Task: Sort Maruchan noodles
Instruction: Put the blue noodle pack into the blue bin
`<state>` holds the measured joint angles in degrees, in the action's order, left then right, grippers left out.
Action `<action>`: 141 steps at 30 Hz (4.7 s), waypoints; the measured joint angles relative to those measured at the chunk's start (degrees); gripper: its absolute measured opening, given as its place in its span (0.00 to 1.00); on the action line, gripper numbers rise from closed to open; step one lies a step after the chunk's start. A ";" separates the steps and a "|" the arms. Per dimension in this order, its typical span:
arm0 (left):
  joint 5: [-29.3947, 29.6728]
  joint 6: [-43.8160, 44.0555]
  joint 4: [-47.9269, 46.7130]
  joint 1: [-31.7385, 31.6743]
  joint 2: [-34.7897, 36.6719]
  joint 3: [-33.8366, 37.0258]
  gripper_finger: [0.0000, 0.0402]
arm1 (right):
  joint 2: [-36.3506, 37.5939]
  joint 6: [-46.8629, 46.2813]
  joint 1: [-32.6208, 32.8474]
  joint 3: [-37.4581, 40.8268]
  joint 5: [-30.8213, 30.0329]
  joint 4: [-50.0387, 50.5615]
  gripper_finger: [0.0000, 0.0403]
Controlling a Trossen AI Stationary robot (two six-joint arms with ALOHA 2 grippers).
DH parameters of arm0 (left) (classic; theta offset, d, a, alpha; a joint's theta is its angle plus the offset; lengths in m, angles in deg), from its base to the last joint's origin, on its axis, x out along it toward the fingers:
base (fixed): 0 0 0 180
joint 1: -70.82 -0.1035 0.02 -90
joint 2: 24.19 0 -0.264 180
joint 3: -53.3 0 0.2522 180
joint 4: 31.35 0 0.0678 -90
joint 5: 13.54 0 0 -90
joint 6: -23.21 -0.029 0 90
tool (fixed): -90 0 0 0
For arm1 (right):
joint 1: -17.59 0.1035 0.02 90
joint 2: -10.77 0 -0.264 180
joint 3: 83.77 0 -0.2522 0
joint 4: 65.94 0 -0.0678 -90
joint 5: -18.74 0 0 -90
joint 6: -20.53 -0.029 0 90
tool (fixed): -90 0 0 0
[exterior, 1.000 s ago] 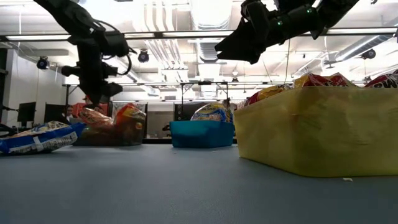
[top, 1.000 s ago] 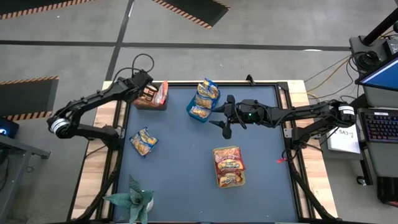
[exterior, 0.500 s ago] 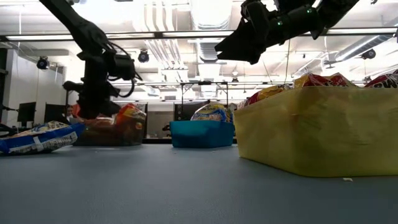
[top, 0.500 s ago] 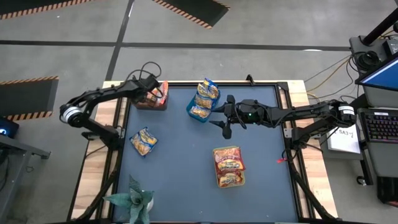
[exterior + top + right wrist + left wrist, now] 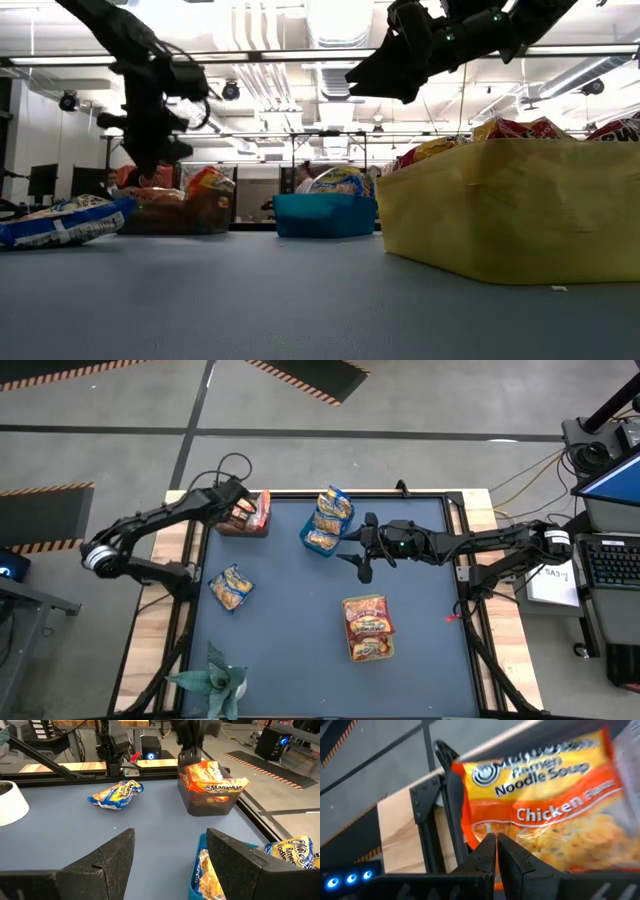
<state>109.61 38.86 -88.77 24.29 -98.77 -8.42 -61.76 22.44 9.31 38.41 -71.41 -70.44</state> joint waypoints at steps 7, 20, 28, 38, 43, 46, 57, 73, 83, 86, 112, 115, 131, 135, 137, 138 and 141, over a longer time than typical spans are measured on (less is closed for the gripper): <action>-7.50 -0.25 -0.69 4.09 8.83 0.00 0.00 | 0.00 0.00 0.00 0.04 -0.02 -0.01 0.58; -25.41 -2.71 -7.97 17.57 15.14 0.00 0.00 | 0.00 -0.40 0.00 0.07 -0.02 0.00 0.58; -31.19 -2.50 -20.43 19.75 14.41 0.02 0.03 | 0.00 -0.37 0.00 0.41 0.00 0.05 0.58; -31.16 -6.41 -21.09 19.89 14.48 6.62 0.27 | 0.00 -0.21 0.00 1.49 0.00 -0.03 0.58; -34.67 -7.74 -20.32 20.05 14.61 6.89 0.40 | 0.00 0.33 0.00 1.70 0.00 -0.09 0.58; -37.60 -9.02 -19.00 20.14 14.93 6.88 0.43 | 0.00 0.48 0.00 1.75 0.00 -0.09 0.58; -35.87 -3.56 -18.29 20.14 12.45 7.63 0.42 | 0.00 1.34 0.00 1.75 0.04 -0.09 0.58; -34.04 0.13 -18.02 20.15 1.05 7.74 0.42 | 0.00 1.62 0.00 1.75 0.04 -0.07 0.58; -35.27 1.76 -18.25 20.25 -1.39 8.04 0.26 | 0.00 1.06 0.00 2.14 0.04 -0.05 0.58; -35.39 1.85 -18.13 20.25 -1.38 8.04 0.17 | 0.00 1.01 0.00 2.19 0.04 -0.04 0.58; -49.62 -9.60 -17.84 30.13 0.64 7.11 0.00 | 0.00 0.48 -0.02 2.19 0.02 -0.13 0.58; -49.20 -9.05 -17.25 30.11 -0.53 8.71 0.00 | 0.00 0.46 -0.01 2.19 0.01 -0.13 0.58; -45.63 -14.33 0.24 31.51 -1.77 -2.09 0.00 | 0.00 -0.52 0.00 2.19 0.02 -0.03 0.58; -45.64 -16.59 -0.70 31.51 -0.46 -4.49 0.00 | 0.00 -0.90 0.00 2.19 0.02 0.43 0.58; -45.64 -16.62 -1.39 31.51 -0.14 -4.53 0.00 | 0.00 -2.57 0.00 2.19 0.02 0.43 0.58; -45.64 -16.49 -1.58 31.62 -0.01 -4.39 0.00 | 0.00 -3.63 0.00 2.19 0.02 0.57 0.58; -45.61 -16.23 -4.91 32.51 0.46 -3.47 0.00 | 0.00 -7.11 0.00 2.19 0.03 2.33 0.58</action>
<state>64.00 22.63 -93.68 56.80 -98.31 -11.90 -61.76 15.33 9.31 40.60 -71.38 -68.11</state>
